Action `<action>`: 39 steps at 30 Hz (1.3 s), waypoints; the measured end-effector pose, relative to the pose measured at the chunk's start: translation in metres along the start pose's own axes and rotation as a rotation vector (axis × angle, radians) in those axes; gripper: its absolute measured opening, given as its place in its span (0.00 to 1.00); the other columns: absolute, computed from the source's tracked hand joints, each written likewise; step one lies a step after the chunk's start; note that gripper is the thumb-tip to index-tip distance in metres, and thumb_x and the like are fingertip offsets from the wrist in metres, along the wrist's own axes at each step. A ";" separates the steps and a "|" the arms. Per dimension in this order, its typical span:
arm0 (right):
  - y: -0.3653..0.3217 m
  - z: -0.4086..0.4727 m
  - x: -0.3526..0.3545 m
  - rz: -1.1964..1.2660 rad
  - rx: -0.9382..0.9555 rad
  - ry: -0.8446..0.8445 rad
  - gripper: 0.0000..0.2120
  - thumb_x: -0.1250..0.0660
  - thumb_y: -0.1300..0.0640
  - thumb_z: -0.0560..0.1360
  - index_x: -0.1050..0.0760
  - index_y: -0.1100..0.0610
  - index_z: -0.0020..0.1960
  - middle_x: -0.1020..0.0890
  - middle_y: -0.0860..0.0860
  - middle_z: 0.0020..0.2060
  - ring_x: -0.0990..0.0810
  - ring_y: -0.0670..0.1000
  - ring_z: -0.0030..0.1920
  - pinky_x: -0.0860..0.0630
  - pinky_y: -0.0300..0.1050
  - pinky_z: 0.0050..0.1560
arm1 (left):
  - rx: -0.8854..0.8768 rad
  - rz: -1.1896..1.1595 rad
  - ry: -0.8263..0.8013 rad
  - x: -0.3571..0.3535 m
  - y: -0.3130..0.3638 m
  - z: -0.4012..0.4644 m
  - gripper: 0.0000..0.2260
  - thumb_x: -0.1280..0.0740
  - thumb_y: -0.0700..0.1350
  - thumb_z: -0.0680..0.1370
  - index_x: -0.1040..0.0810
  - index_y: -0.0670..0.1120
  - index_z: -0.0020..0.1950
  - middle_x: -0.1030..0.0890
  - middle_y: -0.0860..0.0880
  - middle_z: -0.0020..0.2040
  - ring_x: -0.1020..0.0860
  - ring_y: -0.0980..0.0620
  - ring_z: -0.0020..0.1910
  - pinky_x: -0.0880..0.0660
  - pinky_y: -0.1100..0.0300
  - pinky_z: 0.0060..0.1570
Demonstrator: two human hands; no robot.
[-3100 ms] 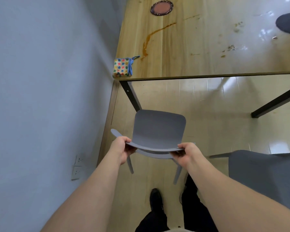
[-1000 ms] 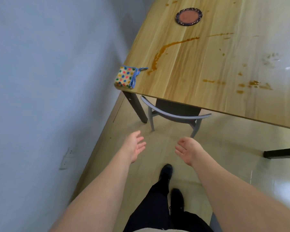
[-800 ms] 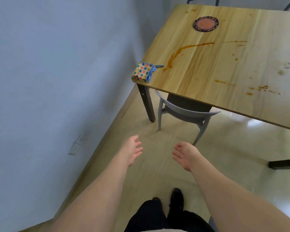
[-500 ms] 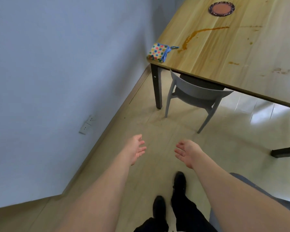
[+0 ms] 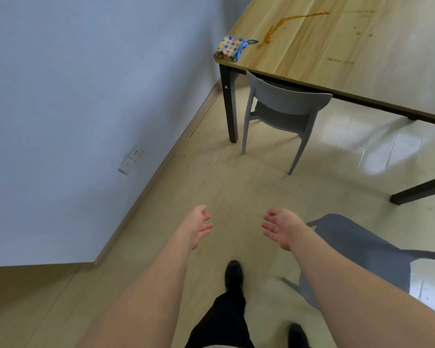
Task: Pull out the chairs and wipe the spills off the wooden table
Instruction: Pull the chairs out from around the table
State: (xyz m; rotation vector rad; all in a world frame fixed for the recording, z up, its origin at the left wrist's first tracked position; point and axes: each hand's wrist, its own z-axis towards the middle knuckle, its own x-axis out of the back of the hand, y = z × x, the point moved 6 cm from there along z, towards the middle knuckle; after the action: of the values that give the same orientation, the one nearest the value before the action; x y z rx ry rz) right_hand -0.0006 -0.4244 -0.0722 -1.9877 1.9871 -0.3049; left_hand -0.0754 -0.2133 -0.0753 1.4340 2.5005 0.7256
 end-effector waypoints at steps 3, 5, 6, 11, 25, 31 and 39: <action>0.017 -0.012 0.041 -0.007 0.015 0.008 0.18 0.45 0.60 0.82 0.33 0.64 0.71 0.29 0.57 0.70 0.29 0.58 0.69 0.32 0.53 0.67 | -0.008 0.000 0.003 -0.022 -0.031 -0.023 0.22 0.46 0.48 0.85 0.38 0.40 0.77 0.30 0.41 0.73 0.28 0.39 0.68 0.31 0.49 0.65; 0.031 -0.025 0.083 -0.038 0.030 0.014 0.18 0.44 0.60 0.82 0.33 0.65 0.70 0.28 0.58 0.69 0.28 0.58 0.68 0.31 0.53 0.66 | -0.017 -0.014 0.016 -0.046 -0.060 -0.047 0.21 0.46 0.48 0.85 0.37 0.39 0.76 0.30 0.41 0.72 0.28 0.39 0.67 0.30 0.49 0.65; 0.034 -0.027 0.097 -0.061 0.038 0.021 0.17 0.43 0.60 0.82 0.32 0.65 0.69 0.27 0.58 0.68 0.28 0.58 0.67 0.30 0.53 0.65 | -0.021 -0.022 0.018 -0.053 -0.070 -0.053 0.21 0.46 0.48 0.85 0.36 0.39 0.76 0.30 0.41 0.72 0.28 0.39 0.67 0.30 0.48 0.65; 0.054 -0.048 0.191 -0.184 0.080 0.098 0.09 0.41 0.60 0.80 0.28 0.63 0.58 0.23 0.58 0.59 0.24 0.58 0.61 0.27 0.54 0.62 | 0.049 -0.070 0.005 -0.103 -0.153 -0.091 0.21 0.45 0.48 0.85 0.36 0.39 0.75 0.30 0.40 0.72 0.29 0.37 0.68 0.31 0.47 0.65; 0.041 -0.040 0.341 -0.402 0.086 0.073 0.24 0.40 0.62 0.76 0.36 0.70 0.69 0.24 0.68 0.47 0.24 0.68 0.60 0.37 0.66 0.68 | 0.103 -0.137 0.032 -0.235 -0.251 -0.125 0.20 0.45 0.48 0.84 0.34 0.39 0.74 0.29 0.41 0.71 0.26 0.39 0.64 0.31 0.49 0.62; 0.032 -0.028 0.422 -0.516 0.095 0.057 0.17 0.39 0.62 0.75 0.27 0.72 0.59 0.34 0.52 0.34 0.28 0.49 0.45 0.24 0.54 0.50 | 0.108 -0.224 0.089 -0.318 -0.305 -0.176 0.15 0.44 0.48 0.84 0.30 0.42 0.66 0.25 0.45 0.60 0.25 0.43 0.56 0.29 0.52 0.56; 0.013 -0.033 0.511 -0.751 0.175 0.099 0.06 0.42 0.65 0.77 0.34 0.60 0.41 0.35 0.53 0.33 0.36 0.52 0.36 0.35 0.47 0.40 | 0.225 -0.267 0.127 -0.410 -0.382 -0.216 0.16 0.44 0.49 0.83 0.30 0.42 0.67 0.24 0.44 0.60 0.24 0.43 0.54 0.27 0.51 0.54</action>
State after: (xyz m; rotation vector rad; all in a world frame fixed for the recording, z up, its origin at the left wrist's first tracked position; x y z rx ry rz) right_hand -0.0176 -0.9367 -0.0816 -2.5493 1.1226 -0.7217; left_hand -0.2341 -0.7912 -0.1127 1.1103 2.8749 0.5143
